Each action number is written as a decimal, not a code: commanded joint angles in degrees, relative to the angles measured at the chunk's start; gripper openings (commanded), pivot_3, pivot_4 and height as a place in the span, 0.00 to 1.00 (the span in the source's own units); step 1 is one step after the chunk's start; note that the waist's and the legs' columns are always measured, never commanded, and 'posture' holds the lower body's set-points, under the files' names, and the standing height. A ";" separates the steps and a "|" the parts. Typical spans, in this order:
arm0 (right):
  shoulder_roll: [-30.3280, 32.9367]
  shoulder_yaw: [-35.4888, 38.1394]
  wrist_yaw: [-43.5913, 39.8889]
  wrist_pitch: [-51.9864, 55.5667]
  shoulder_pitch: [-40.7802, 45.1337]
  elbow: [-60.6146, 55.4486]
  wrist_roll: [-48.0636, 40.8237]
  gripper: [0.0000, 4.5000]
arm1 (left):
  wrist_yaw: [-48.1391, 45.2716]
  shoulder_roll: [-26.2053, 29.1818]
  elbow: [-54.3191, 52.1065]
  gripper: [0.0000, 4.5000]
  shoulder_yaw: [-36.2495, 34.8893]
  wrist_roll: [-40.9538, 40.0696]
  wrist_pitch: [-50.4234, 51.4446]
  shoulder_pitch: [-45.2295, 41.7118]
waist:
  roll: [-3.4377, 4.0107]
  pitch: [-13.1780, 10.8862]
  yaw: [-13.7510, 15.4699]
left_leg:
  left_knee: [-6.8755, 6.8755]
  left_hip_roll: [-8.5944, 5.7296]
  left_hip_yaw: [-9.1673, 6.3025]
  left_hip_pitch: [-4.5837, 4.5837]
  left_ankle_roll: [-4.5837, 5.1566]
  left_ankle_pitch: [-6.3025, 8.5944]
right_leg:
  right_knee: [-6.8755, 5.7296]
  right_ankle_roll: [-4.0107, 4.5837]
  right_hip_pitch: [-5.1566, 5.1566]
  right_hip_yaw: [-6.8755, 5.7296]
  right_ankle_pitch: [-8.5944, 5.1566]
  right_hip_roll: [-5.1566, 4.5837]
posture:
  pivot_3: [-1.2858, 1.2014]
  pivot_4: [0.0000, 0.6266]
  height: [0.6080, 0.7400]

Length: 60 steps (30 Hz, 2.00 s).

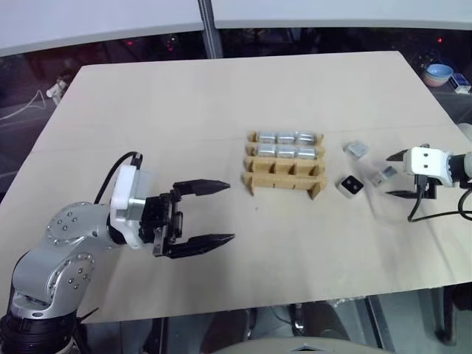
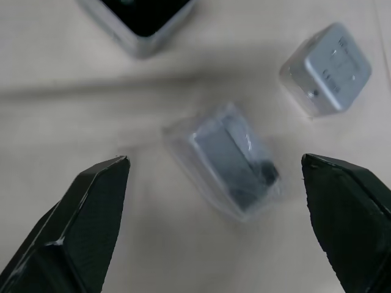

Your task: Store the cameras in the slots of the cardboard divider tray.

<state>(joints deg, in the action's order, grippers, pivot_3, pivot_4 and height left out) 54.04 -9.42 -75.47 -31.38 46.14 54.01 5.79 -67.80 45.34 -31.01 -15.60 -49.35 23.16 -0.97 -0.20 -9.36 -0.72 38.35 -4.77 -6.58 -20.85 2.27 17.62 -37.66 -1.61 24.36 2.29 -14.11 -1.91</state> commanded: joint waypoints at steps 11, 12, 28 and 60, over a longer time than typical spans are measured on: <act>-1.68 -0.92 0.02 -6.18 5.78 7.32 2.69 0.29 | 2.55 -0.19 -2.89 1.00 -2.94 0.48 -3.03 3.43 | -0.01 0.02 -0.22 | 0.01 0.00 0.03 0.03 0.00 0.00 | -0.05 0.00 0.00 0.04 0.00 0.01 | 0.52 0.24 1.00; -1.78 -0.87 -0.05 -6.25 5.88 7.49 2.74 0.22 | 2.73 -0.20 -3.05 1.00 -3.15 0.46 -3.09 3.69 | -0.06 0.04 -0.43 | 0.01 0.01 0.03 0.04 0.00 0.00 | -0.05 0.00 0.00 0.04 0.00 0.02 | 0.52 0.24 1.00; -4.14 6.30 1.57 58.39 -3.79 -52.86 -25.81 0.14 | 6.81 -3.77 -0.51 1.00 -6.80 4.05 -6.13 10.98 | 0.12 0.04 -0.14 | 0.04 0.04 0.07 -0.31 -0.02 -0.01 | -0.28 0.01 0.44 0.12 0.01 0.04 | 0.52 0.24 1.00; -26.68 -13.65 4.97 55.45 9.80 -35.42 -8.34 0.14 | 10.63 -6.39 -6.57 1.00 -15.80 6.16 -9.88 25.43 | -0.02 0.13 0.02 | 0.35 -0.09 -0.13 -1.10 -0.03 -0.02 | -0.31 0.02 1.02 -0.18 0.03 -0.06 | 0.52 0.24 1.00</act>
<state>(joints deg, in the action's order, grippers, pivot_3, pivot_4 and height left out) 27.48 -22.13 -69.99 24.44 54.89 18.58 -3.78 -57.31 38.85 -35.52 -30.90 -42.90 14.39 24.78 -0.21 -9.23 -0.70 38.70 -4.86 -6.71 -21.94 2.24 17.60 -37.97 -1.60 25.38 2.10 -14.08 -1.97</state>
